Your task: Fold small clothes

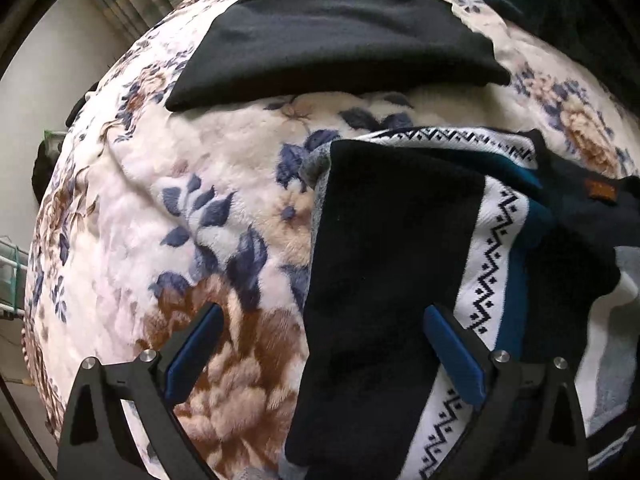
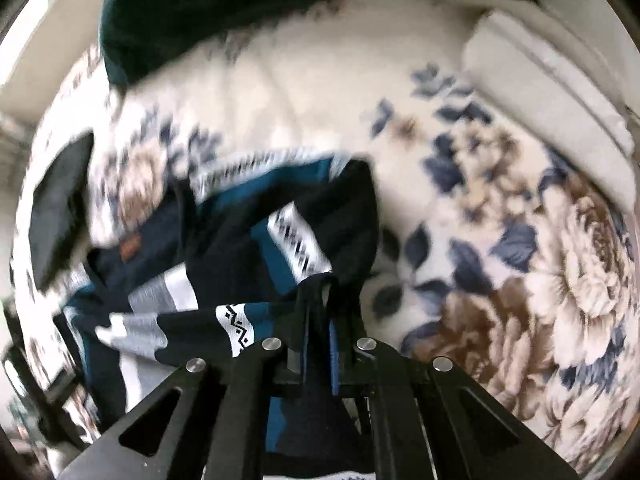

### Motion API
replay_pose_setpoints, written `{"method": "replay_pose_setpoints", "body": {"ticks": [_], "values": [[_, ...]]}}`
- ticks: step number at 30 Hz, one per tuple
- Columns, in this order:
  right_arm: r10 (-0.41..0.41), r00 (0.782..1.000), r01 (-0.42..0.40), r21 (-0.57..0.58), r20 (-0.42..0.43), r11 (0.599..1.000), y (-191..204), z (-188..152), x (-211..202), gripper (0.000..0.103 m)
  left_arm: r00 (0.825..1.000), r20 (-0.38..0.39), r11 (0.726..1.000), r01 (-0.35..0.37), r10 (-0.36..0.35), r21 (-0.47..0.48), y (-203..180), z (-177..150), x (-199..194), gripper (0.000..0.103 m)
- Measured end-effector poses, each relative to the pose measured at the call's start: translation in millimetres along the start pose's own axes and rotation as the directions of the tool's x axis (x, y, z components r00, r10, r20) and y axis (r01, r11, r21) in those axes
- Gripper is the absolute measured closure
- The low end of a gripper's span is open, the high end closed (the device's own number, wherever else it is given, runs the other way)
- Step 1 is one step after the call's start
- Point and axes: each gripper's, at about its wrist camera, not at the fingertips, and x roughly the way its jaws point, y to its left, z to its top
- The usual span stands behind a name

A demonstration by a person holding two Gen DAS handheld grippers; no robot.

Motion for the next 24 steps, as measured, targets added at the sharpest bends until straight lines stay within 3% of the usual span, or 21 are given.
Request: {"method": "replay_pose_setpoints", "body": {"ticks": [3, 5, 8, 10, 16, 21, 24], "values": [[0.046, 0.999, -0.046, 0.069, 0.003, 0.997, -21.9, 5.6, 0.4, 0.095, 1.000, -0.012, 1.000, 0.009, -0.010, -0.008, 2.9, -2.3, 4.7, 0.000], [0.079, 0.993, -0.070, 0.100, -0.084, 0.992, -27.3, 8.8, 15.4, 0.083, 1.000, -0.022, 1.000, 0.010, -0.010, -0.018, 5.2, -2.7, 4.1, 0.000], [0.076, 0.996, -0.070, 0.107, -0.054, 0.992, -30.4, 1.5, 4.0, 0.063, 1.000, -0.021, 1.000, 0.002, -0.003, -0.020, 8.8, -1.1, -1.2, 0.000], [0.131, 0.990, -0.125, 0.102, -0.057, 0.987, -34.2, -5.2, -0.5, 0.053, 0.999, 0.006, 0.998, 0.034, -0.034, -0.046, 12.9, -1.4, -9.9, 0.000], [0.098, 0.987, -0.093, 0.045, -0.125, 0.995, -34.6, -27.6, 11.0, 0.049, 0.993, 0.083, 0.990, 0.091, -0.082, -0.106, 29.0, 13.8, -19.7, 0.000], [0.052, 0.985, -0.040, 0.077, -0.162, 0.996, -32.3, -32.5, 38.0, 0.049, 0.999, 0.039, 0.992, 0.038, -0.033, -0.122, 36.0, 52.9, 18.9, 0.000], [0.021, 0.986, -0.010, 0.068, -0.164, 0.998, -28.8, -32.9, 45.2, 0.049, 0.995, -0.015, 0.982, 0.097, -0.101, -0.163, 48.3, 73.4, 49.5, 0.000]]}}
